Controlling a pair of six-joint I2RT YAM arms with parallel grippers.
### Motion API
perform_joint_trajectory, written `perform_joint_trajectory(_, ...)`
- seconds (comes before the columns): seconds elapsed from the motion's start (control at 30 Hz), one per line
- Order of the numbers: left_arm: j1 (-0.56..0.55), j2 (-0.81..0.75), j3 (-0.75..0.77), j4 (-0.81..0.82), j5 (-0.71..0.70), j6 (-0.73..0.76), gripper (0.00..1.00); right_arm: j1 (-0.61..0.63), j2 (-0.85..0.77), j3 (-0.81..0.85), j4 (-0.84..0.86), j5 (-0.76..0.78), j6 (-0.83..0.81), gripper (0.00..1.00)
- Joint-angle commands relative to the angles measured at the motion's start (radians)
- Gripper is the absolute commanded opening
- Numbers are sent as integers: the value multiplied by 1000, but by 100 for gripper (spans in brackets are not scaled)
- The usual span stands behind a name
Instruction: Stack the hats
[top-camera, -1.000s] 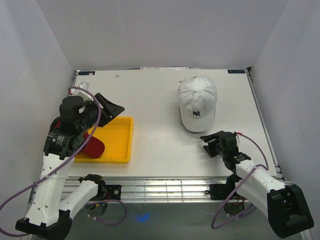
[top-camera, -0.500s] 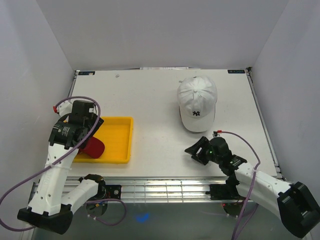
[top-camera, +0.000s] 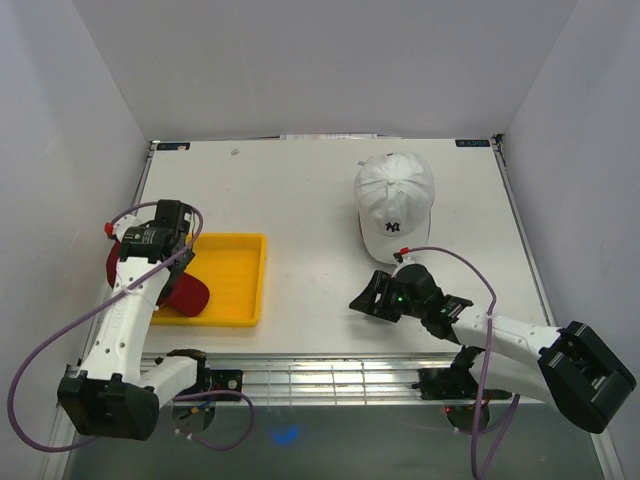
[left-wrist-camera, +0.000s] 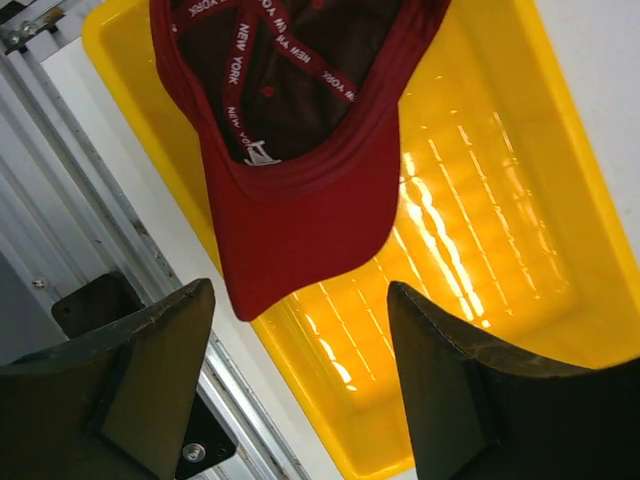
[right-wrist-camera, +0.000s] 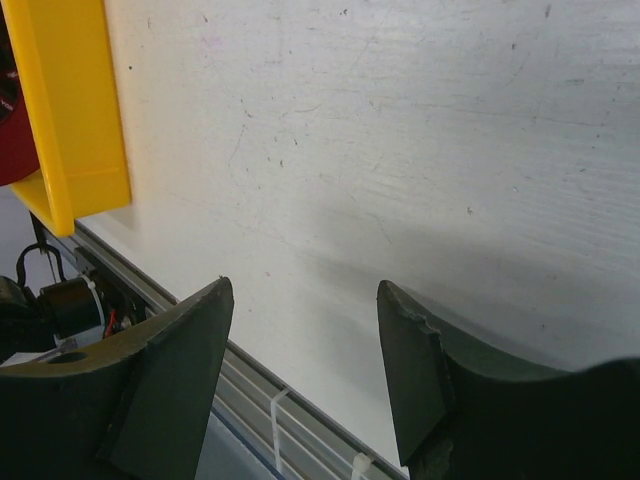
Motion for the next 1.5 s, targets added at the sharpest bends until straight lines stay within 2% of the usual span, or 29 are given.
perform_joint_trajectory(0.0,50,9,-47,-28,-34,-5,82,6,37,37,69,-47,-61,65)
perform_joint_trajectory(0.27,229,52,-98,87,56,124,83,6,114,47,141,-93,-78,65)
perform_joint_trajectory(0.43,265,102,-123,135,102,132,84,6,143,44,161,-110,-78,65)
perform_joint_trajectory(0.67,323,148,-152,217,136,161,79,6,154,65,140,-115,-105,66)
perform_joint_trajectory(0.77,338,144,-170,245,153,176,71,6,157,83,126,-118,-113,66)
perform_joint_trajectory(0.9,341,136,-172,270,161,207,48,6,160,128,103,-120,-134,66)
perform_joint_trajectory(0.93,341,133,-172,276,164,217,37,6,162,140,98,-120,-140,66)
perform_joint_trajectory(1.03,343,115,-167,290,177,254,20,6,180,198,68,-127,-168,65)
perform_joint_trajectory(1.07,341,110,-160,296,181,265,12,6,188,212,54,-127,-176,65)
perform_joint_trajectory(1.17,341,87,-141,294,185,302,0,12,199,252,54,-133,-189,64)
perform_joint_trajectory(1.3,340,66,-109,293,223,319,0,43,214,327,34,-118,-240,64)
perform_joint_trajectory(1.47,340,47,-31,299,294,375,0,115,267,505,-3,-58,-355,64)
